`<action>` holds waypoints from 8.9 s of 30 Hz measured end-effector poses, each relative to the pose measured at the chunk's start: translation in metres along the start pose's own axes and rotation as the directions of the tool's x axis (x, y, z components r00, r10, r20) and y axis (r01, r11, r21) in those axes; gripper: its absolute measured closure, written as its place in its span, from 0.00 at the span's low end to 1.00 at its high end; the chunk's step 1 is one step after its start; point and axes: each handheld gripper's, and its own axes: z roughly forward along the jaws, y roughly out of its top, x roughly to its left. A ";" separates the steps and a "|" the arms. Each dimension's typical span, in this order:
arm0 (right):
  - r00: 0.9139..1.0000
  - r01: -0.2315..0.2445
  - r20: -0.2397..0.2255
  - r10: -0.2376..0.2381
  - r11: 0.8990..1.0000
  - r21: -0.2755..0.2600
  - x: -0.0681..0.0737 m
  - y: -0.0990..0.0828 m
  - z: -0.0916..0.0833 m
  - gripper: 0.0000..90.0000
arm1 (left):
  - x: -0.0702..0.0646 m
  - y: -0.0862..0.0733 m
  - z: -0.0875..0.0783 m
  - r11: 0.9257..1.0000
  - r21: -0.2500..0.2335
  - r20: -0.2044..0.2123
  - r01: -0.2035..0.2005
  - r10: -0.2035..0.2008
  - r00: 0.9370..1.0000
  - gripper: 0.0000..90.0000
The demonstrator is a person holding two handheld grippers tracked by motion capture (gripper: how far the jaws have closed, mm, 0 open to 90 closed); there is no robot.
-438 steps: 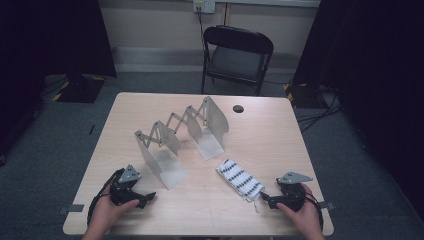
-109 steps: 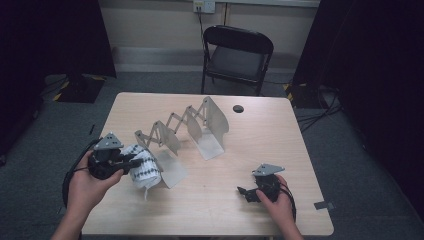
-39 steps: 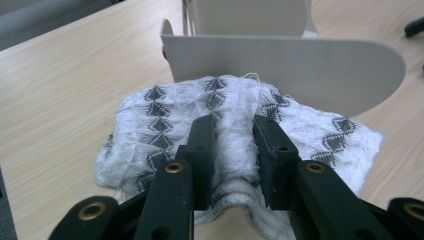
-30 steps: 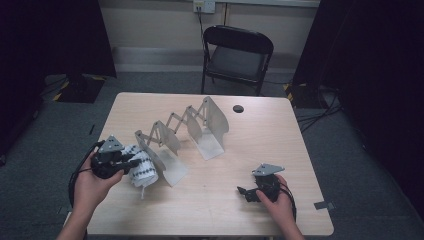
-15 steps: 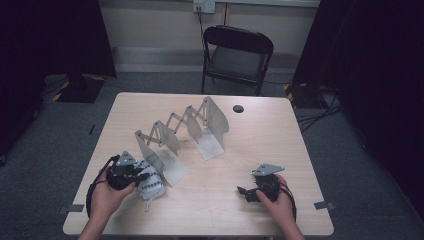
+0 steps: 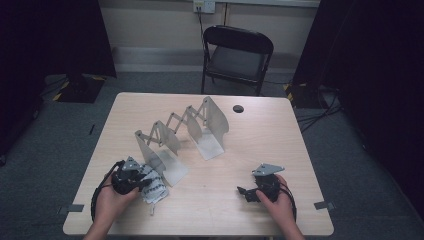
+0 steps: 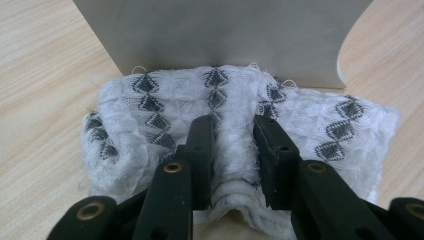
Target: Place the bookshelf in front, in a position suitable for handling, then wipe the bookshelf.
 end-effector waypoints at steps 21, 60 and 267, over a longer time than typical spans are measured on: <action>1.000 0.000 0.000 0.000 1.000 0.000 0.000 0.000 0.000 0.13 | 0.003 -0.009 -0.006 1.000 -0.004 -0.047 0.017 -0.017 0.999 0.49; 1.000 0.000 0.000 0.000 1.000 0.000 0.000 0.000 0.000 0.13 | 0.011 0.066 -0.119 0.974 -0.177 -0.102 -0.144 0.127 0.987 0.80; 0.989 0.125 -0.076 -0.125 0.992 -0.002 0.038 0.024 0.007 0.18 | -0.066 -0.013 -0.001 0.999 -0.035 0.068 0.023 -0.021 0.997 0.36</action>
